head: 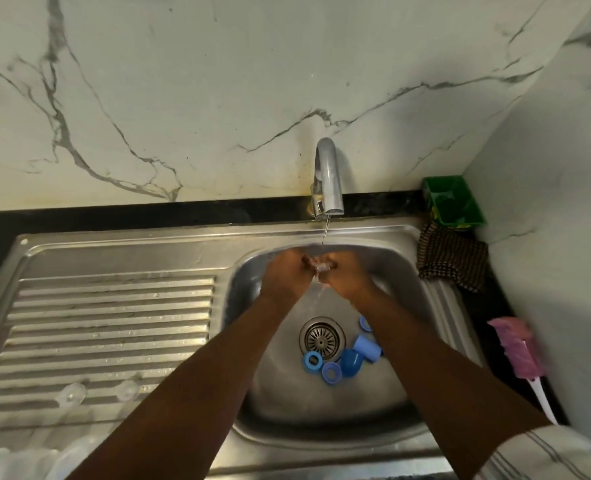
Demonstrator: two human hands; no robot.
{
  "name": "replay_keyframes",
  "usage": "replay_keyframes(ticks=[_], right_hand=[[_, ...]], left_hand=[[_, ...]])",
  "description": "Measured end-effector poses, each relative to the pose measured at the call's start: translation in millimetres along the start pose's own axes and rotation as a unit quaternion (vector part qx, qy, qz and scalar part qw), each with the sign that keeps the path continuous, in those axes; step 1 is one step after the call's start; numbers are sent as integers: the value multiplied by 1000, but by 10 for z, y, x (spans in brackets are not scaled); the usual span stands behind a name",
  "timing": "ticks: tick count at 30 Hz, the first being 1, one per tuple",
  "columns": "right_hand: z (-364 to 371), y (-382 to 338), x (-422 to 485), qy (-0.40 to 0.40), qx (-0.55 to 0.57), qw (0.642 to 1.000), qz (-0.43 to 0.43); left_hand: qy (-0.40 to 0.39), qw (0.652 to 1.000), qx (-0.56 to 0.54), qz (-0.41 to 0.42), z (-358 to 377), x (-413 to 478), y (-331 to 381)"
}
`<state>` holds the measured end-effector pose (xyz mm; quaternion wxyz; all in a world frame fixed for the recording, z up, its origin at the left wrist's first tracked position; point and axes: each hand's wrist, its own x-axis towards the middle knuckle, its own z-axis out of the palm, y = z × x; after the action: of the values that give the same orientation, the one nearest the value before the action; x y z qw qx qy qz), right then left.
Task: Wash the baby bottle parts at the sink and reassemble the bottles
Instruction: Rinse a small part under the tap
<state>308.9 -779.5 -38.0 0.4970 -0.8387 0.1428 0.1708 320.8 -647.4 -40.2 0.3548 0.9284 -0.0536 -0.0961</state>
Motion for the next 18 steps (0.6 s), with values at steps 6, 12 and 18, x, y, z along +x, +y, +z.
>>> replay_keyframes(ticks=[6,12,18], right_hand=[[-79,-62,-6,29,-138,985,-102],[-110,-88,-38,54,-140,984,-96],[-193,-96,9,74,-79,991,-84]], left_hand=[[13,999,-41,21,-101,23,-13],[29,983,-175,-38,-87,12,-19],[2,891,-401,-211,120,71,94]])
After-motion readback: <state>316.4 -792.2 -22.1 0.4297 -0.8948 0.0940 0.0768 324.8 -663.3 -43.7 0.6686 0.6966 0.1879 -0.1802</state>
